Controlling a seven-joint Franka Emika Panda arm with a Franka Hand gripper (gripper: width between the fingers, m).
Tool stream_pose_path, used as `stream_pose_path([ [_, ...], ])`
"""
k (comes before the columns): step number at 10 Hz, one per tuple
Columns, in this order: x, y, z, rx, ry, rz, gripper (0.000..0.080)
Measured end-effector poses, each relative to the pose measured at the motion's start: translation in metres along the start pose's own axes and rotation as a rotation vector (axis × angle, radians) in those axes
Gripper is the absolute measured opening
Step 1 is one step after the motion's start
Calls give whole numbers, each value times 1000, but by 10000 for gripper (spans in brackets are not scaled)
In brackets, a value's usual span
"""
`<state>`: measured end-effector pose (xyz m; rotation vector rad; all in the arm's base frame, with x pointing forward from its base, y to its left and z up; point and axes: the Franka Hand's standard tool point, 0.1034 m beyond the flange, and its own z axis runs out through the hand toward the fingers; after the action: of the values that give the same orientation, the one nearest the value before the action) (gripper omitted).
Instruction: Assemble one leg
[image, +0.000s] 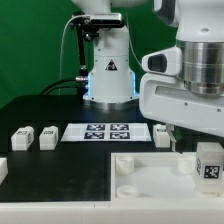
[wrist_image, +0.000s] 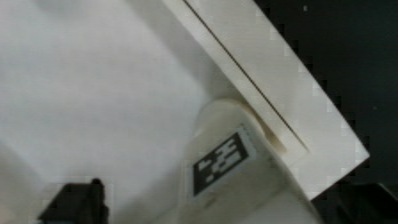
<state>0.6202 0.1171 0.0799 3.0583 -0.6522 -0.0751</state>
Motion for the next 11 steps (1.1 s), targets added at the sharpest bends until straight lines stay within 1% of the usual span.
stream_pose_path([
  [1, 3, -5, -5, 7, 11, -181, 649],
  [2, 8, -5, -8, 10, 21, -307, 649],
  [3, 9, -3, -8, 11, 27, -405, 649],
  [6, 8, -3, -6, 11, 25, -352, 640],
  [8, 7, -4, -6, 15, 22, -198, 293],
  [9, 7, -4, -6, 21, 18, -77, 293],
  [11, 7, -4, -5, 23, 19, 138, 290],
])
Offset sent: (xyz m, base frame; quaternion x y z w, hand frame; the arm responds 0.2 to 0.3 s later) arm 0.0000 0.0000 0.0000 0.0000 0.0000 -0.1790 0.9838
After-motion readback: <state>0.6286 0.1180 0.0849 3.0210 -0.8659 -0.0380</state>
